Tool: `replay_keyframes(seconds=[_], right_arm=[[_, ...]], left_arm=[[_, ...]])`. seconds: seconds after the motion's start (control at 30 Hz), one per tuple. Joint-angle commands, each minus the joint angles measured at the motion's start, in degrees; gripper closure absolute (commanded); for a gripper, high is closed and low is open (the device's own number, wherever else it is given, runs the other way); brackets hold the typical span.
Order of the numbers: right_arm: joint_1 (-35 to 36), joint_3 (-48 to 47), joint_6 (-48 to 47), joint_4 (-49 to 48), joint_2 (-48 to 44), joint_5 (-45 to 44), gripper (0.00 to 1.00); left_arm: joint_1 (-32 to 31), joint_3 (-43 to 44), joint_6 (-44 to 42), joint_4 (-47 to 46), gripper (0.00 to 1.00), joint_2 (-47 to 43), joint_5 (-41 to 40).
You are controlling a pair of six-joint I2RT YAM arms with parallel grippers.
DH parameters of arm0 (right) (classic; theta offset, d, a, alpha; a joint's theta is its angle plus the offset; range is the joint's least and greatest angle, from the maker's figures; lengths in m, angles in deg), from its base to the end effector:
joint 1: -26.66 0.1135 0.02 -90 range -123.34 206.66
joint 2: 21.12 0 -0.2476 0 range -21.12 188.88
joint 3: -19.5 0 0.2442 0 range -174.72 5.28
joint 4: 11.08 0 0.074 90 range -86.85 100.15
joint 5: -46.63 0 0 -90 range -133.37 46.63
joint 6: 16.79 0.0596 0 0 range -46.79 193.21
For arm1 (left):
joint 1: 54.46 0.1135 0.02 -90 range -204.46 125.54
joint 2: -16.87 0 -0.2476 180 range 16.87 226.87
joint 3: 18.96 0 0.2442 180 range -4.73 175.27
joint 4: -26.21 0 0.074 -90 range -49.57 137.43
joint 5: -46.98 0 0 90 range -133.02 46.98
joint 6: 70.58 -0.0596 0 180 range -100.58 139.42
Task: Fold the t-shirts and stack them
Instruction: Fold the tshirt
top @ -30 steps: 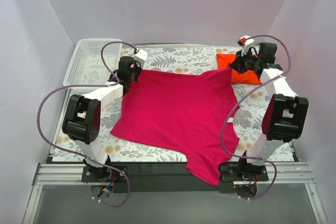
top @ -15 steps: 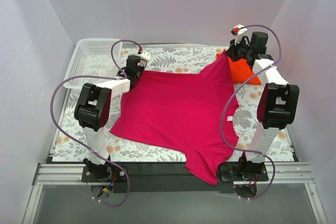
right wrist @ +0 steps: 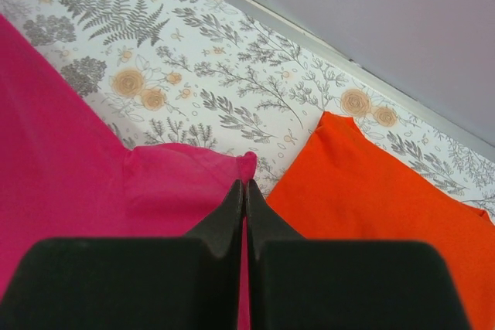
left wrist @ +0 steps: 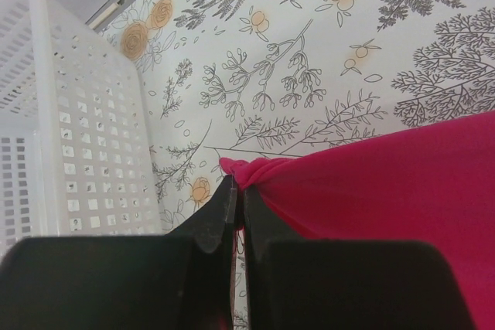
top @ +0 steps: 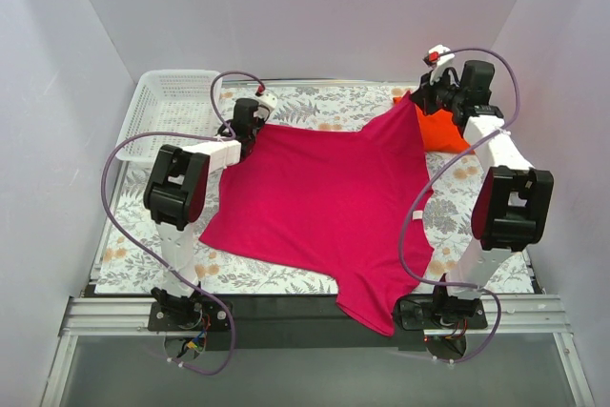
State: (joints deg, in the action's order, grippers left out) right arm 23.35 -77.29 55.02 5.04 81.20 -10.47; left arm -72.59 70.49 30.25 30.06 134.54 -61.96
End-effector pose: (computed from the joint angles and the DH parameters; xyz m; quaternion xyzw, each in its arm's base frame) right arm 0.4323 0.0074 0.2861 -0.2605 0.7662 0.1297 0.5730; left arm 0.4438 -0.1250 0.1481 -0.0246 0.8663 0.0199 0.4985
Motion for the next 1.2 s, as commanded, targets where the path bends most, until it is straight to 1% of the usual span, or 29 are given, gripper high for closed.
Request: replay_keyframes(seconds=[0.0, 0.23, 0.4, 0.53, 0.67, 0.83, 1.07, 1.1, 1.17], right_arm=[[-0.29, 3.53, -0.87, -3.03, -5.2, 3.65, 0.99], [-0.56, 12.76, -3.6, -2.77, -11.44, 8.57, 0.99], [-0.64, 16.82, -4.21, -2.59, -15.22, 9.37, 0.99], [-0.73, 19.19, -5.71, -1.98, -17.85, 10.86, 0.99], [-0.82, 22.0, -8.17, 0.48, -22.5, 13.14, 0.99], [-0.82, 24.73, -9.22, 3.03, -25.77, 14.99, 0.99], [-0.82, 29.39, -11.16, 5.14, -31.74, 14.56, 0.99], [-0.82, 29.65, -11.33, 5.58, -32.1, 14.56, 0.99], [-0.82, 30.18, -11.77, 6.46, -33.15, 14.64, 0.99]], left_arm=[[0.02, 1.51, -3.27, -3.34, 1.0, 0.2, -1.98], [0.02, -3.58, -6.52, -8.52, 1.0, -2.35, -1.36], [0.02, -9.2, -9.5, -13.7, 1.0, -4.55, -1.72], [0.02, -11.67, -10.48, -16.17, 1.0, -6.04, -1.36], [0.11, -12.64, -10.65, -17.75, 1.0, -7.01, -0.92], [-0.06, -12.91, -10.57, -17.84, 1.0, -7.63, -0.14], [-0.41, -13.61, -10.57, -18.28, 1.0, -7.63, 0.39], [-0.5, -13.52, -12.05, -18.28, 1.0, -7.63, 0.39], [-0.59, -13.7, -12.24, -18.37, 1.0, -7.63, 0.31]])
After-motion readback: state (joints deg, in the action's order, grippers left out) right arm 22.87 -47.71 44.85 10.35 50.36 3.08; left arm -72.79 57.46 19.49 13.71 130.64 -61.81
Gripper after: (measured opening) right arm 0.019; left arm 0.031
